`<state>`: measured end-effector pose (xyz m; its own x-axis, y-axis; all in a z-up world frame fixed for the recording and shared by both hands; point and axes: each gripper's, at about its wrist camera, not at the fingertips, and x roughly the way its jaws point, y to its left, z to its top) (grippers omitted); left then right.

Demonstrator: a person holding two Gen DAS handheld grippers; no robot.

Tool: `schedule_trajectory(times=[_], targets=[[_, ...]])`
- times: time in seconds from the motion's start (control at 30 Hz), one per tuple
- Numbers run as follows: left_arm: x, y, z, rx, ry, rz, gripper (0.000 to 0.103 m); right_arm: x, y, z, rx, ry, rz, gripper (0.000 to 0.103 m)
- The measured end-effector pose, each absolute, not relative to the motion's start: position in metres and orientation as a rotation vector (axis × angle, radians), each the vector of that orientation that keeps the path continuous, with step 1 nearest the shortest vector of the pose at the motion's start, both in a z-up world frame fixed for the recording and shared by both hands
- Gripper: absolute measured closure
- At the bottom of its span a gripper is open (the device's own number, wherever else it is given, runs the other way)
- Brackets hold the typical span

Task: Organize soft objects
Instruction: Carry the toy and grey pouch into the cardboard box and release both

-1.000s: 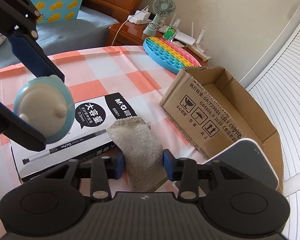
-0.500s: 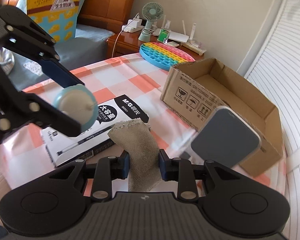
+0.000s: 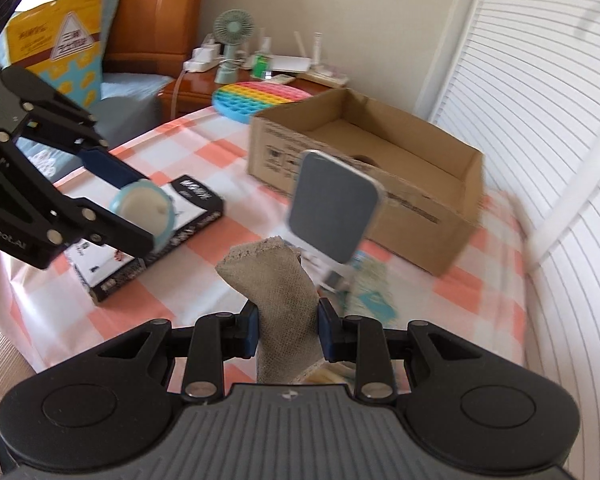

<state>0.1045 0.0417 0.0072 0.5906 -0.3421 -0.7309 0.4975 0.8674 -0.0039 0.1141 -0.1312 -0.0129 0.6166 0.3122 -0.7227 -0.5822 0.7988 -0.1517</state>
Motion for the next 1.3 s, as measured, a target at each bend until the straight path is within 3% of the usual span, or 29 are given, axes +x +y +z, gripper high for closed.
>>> schedule_trajectory(times=[0.53,1.07,1.17,1.23,1.3], targets=[[0.169,0.035,0.032,0.243,0.792,-0.397,0.057,0.165,-0.174,0.019,-0.347,0.680,0.444,0.070],[0.318,0.022,0.040,0.242,0.794,-0.315,0.057,0.275,-0.165,0.046,-0.292,0.648,0.452,0.070],[0.344,0.023,0.035,0.212,0.770,-0.267,0.048,0.294,-0.161,0.043,-0.279,0.661,0.450,0.070],[0.355,0.026,0.032,0.188,0.763,-0.244,0.012,0.306,-0.158,0.040,-0.277,0.671,0.444,0.070],[0.357,0.032,0.031,0.168,0.746,-0.233,0.011,0.319,-0.156,0.037,-0.269,0.684,0.442,0.070]])
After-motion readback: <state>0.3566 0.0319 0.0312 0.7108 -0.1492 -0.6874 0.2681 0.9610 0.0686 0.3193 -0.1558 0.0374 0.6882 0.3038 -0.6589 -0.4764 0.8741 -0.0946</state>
